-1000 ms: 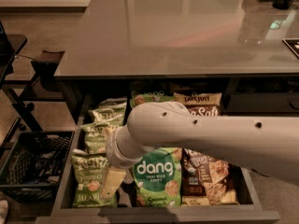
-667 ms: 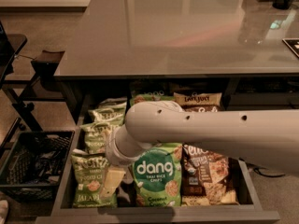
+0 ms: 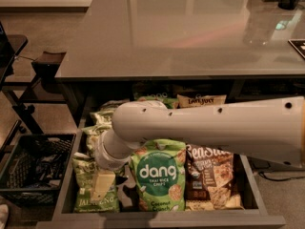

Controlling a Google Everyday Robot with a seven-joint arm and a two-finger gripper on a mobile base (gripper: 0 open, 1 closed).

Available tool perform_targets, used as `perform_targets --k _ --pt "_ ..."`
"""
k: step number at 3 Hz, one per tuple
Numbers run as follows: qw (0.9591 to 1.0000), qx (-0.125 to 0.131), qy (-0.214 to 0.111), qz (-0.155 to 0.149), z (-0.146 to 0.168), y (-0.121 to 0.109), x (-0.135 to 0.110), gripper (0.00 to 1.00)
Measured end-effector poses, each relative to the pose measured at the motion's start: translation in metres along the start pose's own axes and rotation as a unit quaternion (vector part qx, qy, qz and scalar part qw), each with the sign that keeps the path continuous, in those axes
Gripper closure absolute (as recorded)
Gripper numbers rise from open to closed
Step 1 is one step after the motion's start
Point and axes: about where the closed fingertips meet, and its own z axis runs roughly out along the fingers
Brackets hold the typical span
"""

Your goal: Pick green jalapeno chip bag from top drawer and place on counter

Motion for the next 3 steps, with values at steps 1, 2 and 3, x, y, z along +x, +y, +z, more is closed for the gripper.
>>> perform_targets --k 1,2,3 --pt "0.9999 -0.009 0.002 -0.012 0.008 0.0 -0.006 0.06" --pt "0.9998 -0.014 0.005 -0.014 0.013 0.0 -0.004 0.15" --pt "0.9998 -0.019 0.008 -0.008 0.019 0.002 0.004 0.28"
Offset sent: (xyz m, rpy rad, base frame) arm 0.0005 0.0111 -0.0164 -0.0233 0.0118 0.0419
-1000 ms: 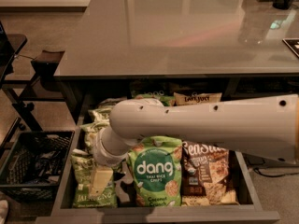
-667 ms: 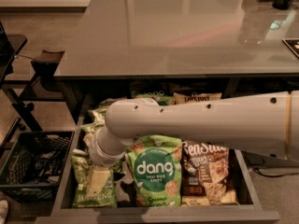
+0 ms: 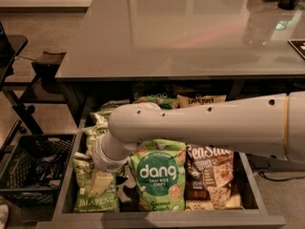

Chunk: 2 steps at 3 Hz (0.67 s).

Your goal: Pick green jalapeno chip bag from top drawer and place on counter

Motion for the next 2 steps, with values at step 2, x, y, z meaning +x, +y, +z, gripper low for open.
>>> perform_targets --k 2 --pt "1.0 -0.004 0.004 0.005 0.0056 0.0024 0.0053 0.79"
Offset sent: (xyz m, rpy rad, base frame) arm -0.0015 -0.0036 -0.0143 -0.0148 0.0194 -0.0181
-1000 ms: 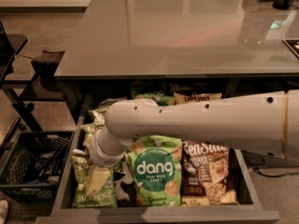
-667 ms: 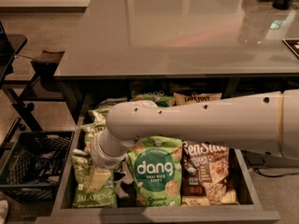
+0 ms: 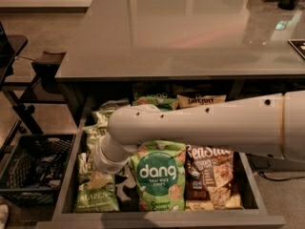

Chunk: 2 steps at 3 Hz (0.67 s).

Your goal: Pick green jalapeno chip bag from top drawer and place on counter

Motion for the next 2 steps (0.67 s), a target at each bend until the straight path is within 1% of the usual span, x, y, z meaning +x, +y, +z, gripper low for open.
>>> perform_targets --k 1,2 --pt "1.0 0.0 0.0 0.0 0.0 0.0 0.0 0.99" --pt "0.9996 0.007 -0.029 -0.004 -0.014 0.001 -0.002 1.0"
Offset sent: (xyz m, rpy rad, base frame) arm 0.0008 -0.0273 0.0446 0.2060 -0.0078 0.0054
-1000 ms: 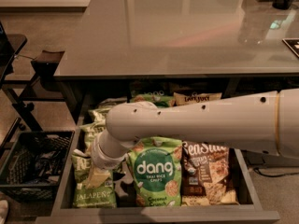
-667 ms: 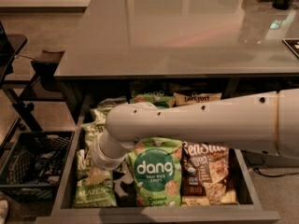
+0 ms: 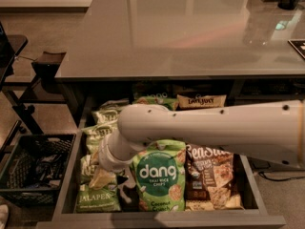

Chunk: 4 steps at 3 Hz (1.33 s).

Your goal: Pick green jalapeno chip bag from top drawer and place on counter

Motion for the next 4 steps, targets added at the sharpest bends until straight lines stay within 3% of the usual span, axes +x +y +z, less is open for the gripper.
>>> perform_targets --k 1,2,4 --pt "0.9984 0.018 -0.053 -0.012 -0.047 0.001 -0.015 1.0" --pt "0.9948 0.058 -0.081 -0.022 -0.11 0.004 -0.022 1.0" --pt "0.9844 0.149 -0.094 0.012 -0.24 0.008 -0.013 1.0"
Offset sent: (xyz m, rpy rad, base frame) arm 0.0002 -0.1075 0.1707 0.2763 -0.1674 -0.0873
